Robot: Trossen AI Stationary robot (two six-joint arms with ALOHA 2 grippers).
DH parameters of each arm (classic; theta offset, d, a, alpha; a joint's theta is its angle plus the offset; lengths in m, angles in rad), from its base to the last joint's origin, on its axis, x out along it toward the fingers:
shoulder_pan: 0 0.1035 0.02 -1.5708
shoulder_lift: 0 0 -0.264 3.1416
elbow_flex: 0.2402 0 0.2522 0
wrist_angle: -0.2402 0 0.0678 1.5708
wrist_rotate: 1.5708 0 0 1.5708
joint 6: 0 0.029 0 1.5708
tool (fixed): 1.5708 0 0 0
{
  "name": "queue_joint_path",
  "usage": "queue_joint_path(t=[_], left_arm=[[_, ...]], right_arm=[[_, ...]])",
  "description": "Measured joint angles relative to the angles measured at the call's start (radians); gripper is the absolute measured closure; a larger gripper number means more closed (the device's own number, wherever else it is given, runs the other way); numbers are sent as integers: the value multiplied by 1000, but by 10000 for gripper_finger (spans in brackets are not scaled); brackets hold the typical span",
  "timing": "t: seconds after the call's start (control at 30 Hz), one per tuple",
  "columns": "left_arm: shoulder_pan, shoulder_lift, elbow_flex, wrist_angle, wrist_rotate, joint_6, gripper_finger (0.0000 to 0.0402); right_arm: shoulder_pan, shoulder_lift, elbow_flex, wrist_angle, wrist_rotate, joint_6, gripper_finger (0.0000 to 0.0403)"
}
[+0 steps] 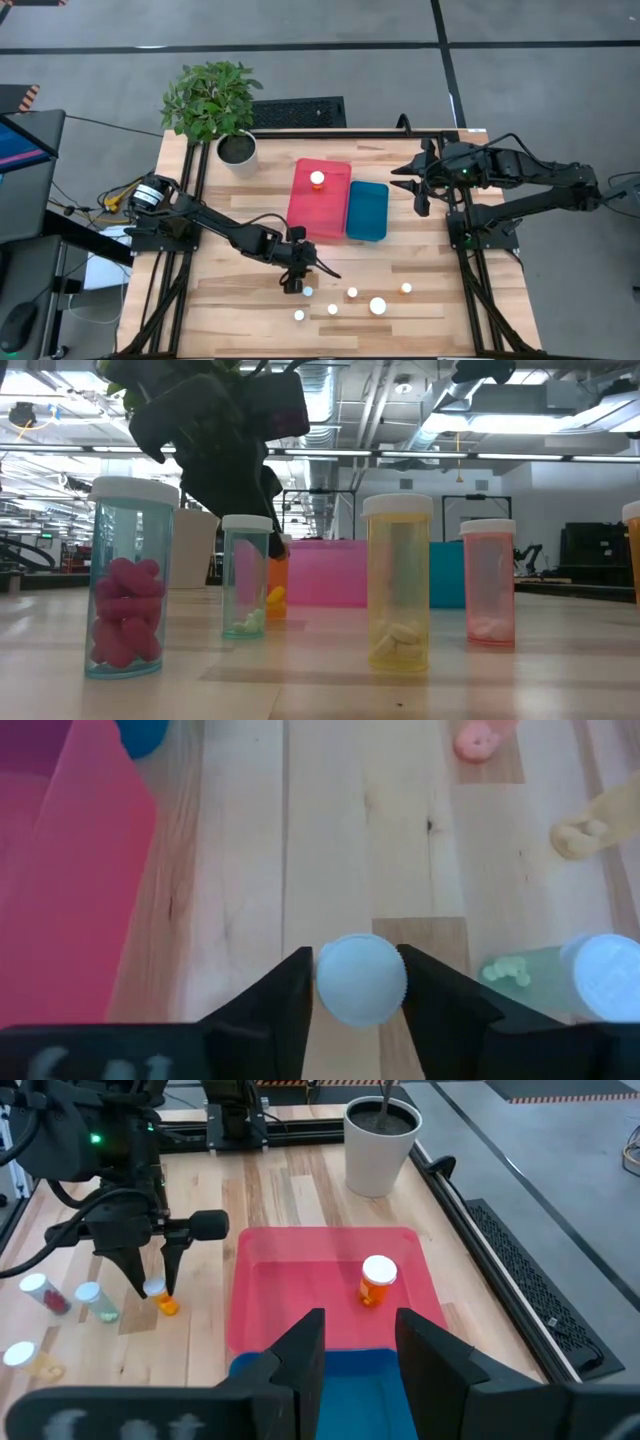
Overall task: Pick and place medicine bottles into bin by pill shape (circle, oval)
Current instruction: Put the small orange pill bottle into the red bin
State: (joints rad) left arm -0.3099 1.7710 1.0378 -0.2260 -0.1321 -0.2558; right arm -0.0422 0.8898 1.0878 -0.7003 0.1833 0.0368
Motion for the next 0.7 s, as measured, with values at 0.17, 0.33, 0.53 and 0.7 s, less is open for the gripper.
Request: queue_joint_path(t=[0.17,0.33,0.53,0.7], left_arm=[[0,0,0,0,-4,-10,296],[5,-13,0,-4,-4,-74,293],[33,-143,0,-60,-5,-184,287],[77,-321,0,-148,-29,-286,291]], right_arm=[[0,0,0,-5,0,0,267],[0,0,0,-5,0,-1,267],[0,0,0,-5,0,-3,267],[0,0,0,-4,-1,-10,267]])
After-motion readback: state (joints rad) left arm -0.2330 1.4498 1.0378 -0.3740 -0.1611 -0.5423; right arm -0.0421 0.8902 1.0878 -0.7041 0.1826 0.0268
